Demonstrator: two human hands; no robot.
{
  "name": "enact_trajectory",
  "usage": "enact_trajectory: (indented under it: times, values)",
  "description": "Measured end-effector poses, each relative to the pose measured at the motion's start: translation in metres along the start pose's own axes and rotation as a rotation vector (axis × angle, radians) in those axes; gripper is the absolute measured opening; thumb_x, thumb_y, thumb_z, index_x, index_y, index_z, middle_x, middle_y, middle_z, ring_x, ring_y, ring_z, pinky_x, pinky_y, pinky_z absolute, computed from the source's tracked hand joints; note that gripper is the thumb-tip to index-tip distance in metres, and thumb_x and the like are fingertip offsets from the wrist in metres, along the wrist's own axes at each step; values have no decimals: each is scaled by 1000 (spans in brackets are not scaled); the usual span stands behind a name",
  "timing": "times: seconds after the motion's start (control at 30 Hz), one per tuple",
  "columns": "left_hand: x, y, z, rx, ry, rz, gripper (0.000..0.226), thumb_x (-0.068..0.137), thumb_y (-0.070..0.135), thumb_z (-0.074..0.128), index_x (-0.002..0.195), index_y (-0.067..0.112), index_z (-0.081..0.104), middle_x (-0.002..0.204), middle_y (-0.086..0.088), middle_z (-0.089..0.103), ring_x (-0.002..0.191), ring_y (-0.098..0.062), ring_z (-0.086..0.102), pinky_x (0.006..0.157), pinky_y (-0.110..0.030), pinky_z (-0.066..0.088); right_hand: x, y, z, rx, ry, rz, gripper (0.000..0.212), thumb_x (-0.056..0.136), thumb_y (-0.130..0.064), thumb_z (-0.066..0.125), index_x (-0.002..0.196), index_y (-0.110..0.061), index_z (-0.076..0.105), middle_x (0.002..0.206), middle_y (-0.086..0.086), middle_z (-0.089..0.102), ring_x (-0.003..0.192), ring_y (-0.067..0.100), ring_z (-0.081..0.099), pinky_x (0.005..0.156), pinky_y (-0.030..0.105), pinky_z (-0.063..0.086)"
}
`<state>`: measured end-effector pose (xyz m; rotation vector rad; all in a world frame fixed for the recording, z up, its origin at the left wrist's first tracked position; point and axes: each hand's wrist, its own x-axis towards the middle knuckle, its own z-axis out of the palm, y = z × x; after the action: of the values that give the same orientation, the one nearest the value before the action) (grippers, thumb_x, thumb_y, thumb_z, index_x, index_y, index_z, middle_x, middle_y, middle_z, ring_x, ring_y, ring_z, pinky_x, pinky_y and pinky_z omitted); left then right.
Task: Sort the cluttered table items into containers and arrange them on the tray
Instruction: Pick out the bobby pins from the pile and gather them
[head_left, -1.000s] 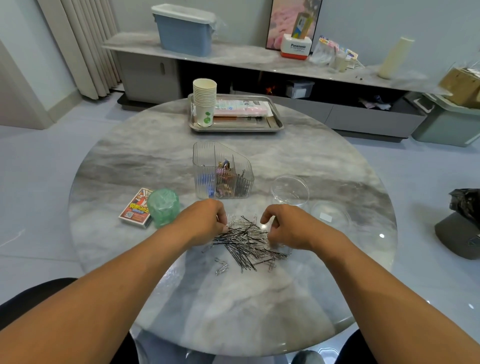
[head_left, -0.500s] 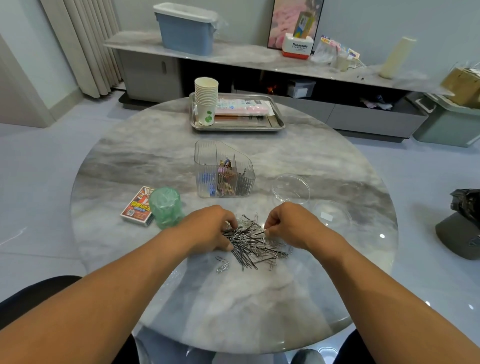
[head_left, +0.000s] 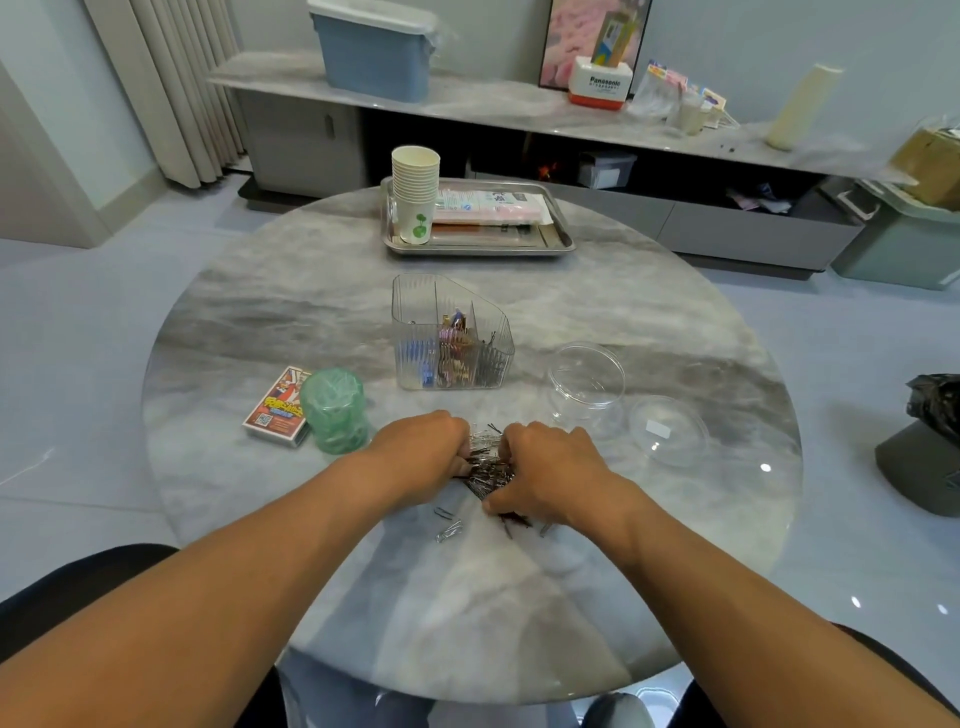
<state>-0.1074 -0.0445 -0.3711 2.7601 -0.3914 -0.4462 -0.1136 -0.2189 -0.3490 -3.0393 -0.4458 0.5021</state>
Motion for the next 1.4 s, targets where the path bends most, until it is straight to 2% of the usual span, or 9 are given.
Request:
enact_trajectory:
  times: [0.1,0.2,0.47,0.8,0.93,1.0,1.1,1.2,1.4]
  values:
    - [0,-3,-1,-28,17,-9,13,96,35,62,93,33,49,85,13,51,85,-17,51,58,-29,31,0,5,-7,7,7,-34,28,78,-38,71,100,-25,61,99,-3,66,98,25,61,89,41,34]
    - [0,-4,-4,-63,27,-41,14,95,36,64,91,35,51,80,16,50,84,-15,51,57,-26,31,-1,9,-10,-111,33,-73,18,79,-26,65,97,-22,60,94,-1,65,91,27,61,85,41,33]
    - [-3,4,-9,-144,16,-96,11,91,38,72,91,34,62,90,14,63,90,-14,61,62,-28,39,-4,9,-15,-321,7,-163,27,81,-20,66,74,-19,40,69,-2,40,76,29,50,80,38,31]
    - [-5,6,-10,-330,121,-133,14,92,34,71,85,28,61,87,7,66,82,-18,65,72,-34,53,-4,11,-12,-330,39,-176,29,81,-20,62,68,-18,37,70,-1,42,72,29,49,75,35,32]
    - [-3,5,-10,-397,124,-161,15,88,32,77,82,28,63,87,8,66,81,-12,63,72,-32,52,-6,14,-18,-205,36,-162,10,80,-23,64,86,-17,57,101,3,53,76,26,49,74,34,38]
    - [-2,5,-10,-394,70,-192,16,85,29,80,84,28,64,87,6,67,81,-15,65,72,-33,54,-7,15,-22,-124,49,-151,10,78,-25,66,81,-20,58,106,3,55,80,24,51,71,33,38]
    - [-3,5,-11,-393,22,-230,22,83,28,82,95,30,64,95,6,65,86,-15,67,79,-36,58,-7,20,-28,6,77,-96,20,75,-26,69,63,-21,54,89,-1,55,78,25,54,63,28,36]
    - [-1,7,-12,-516,55,-245,25,93,29,71,117,27,61,101,6,63,91,-14,64,84,-33,54,-3,26,-29,216,70,7,17,73,-25,68,71,-7,67,63,-1,51,61,21,47,56,27,36]
    - [-3,32,-14,-1294,-45,-297,29,106,22,51,133,11,55,114,-8,69,101,-18,68,82,-24,58,1,27,-28,820,68,147,19,76,-21,77,63,-13,65,46,-9,49,37,6,39,38,15,32]
